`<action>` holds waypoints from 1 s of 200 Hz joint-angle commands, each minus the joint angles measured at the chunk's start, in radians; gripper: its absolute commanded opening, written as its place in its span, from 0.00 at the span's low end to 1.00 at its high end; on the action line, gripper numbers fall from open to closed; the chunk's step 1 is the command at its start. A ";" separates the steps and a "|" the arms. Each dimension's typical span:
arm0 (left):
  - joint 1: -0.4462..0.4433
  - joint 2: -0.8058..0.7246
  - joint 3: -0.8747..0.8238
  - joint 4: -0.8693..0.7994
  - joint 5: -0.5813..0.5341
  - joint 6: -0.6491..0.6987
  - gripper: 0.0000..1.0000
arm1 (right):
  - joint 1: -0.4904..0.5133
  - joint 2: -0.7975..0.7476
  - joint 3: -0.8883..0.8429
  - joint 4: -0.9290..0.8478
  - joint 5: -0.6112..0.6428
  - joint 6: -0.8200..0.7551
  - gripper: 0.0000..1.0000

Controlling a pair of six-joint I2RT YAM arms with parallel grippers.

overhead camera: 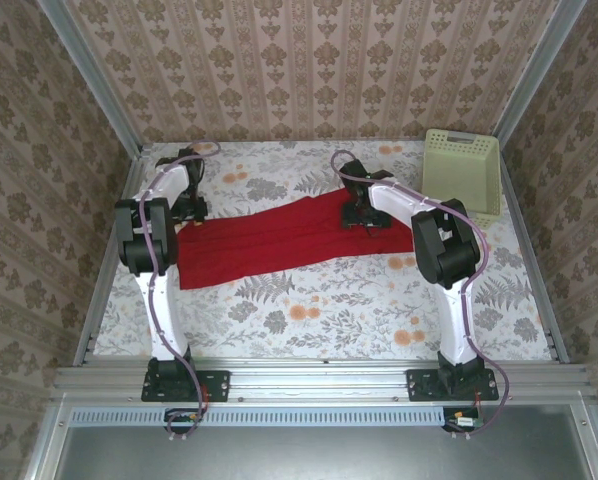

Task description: Fold the inside-out t-shirt

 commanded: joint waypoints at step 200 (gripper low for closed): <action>0.319 -0.339 -0.311 0.281 0.491 -0.288 0.50 | -0.046 -0.028 -0.038 -0.042 0.084 -0.039 0.64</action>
